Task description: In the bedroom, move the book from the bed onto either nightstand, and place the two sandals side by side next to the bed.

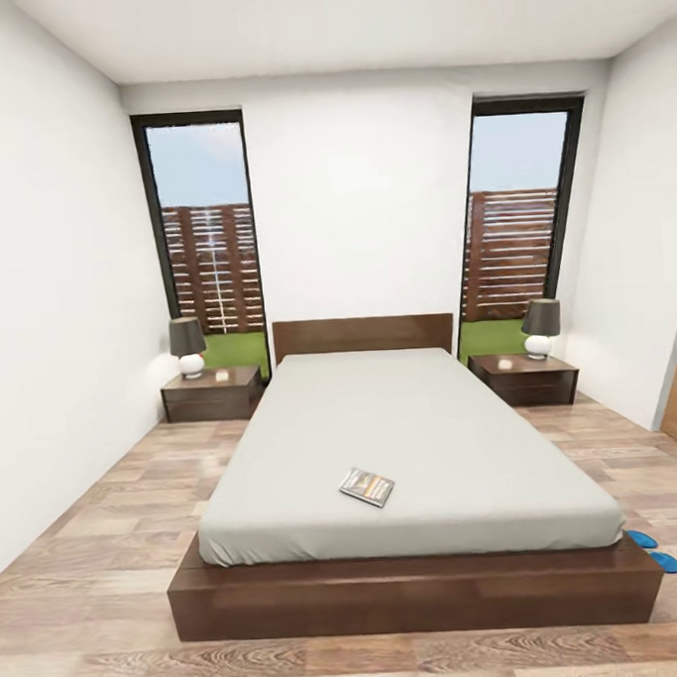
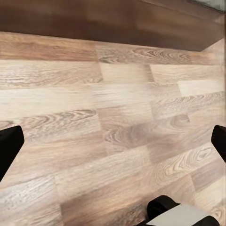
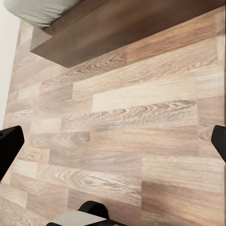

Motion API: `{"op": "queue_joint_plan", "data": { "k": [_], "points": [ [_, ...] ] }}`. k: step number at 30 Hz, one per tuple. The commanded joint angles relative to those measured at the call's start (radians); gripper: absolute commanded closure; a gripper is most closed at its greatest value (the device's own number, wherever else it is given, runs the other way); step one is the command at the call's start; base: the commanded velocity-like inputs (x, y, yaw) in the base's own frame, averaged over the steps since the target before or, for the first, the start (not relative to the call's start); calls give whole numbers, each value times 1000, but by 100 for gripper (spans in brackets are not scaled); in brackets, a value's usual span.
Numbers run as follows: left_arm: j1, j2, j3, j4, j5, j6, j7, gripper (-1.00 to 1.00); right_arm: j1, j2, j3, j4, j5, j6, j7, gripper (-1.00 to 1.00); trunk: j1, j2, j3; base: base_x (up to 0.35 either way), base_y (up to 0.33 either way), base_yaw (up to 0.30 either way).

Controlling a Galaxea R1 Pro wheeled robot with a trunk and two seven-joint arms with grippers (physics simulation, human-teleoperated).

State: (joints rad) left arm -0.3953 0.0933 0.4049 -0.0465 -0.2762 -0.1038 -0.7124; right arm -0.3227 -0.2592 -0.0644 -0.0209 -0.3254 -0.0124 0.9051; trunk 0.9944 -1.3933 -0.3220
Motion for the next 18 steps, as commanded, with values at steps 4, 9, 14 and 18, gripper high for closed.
{"op": "queue_joint_plan", "data": {
  "k": [4,9,14,18],
  "points": [
    [-1,0,6,1,-11,-8,-2,-100,-1,0,-6,1,5,-1,3,-100,0,-1,2,0,0,-204],
    [-1,0,6,1,-11,-8,-1,-100,-1,0,-6,2,5,-1,3,-100,0,-1,5,0,0,-197],
    [-1,0,6,1,-11,-8,-2,-100,-1,0,-6,2,5,-1,3,-100,0,-1,8,0,0,-133],
    [-1,0,6,1,-11,-8,-2,-100,-1,0,-6,1,5,-1,3,-100,0,-1,8,0,0,-58]
  ]
}}
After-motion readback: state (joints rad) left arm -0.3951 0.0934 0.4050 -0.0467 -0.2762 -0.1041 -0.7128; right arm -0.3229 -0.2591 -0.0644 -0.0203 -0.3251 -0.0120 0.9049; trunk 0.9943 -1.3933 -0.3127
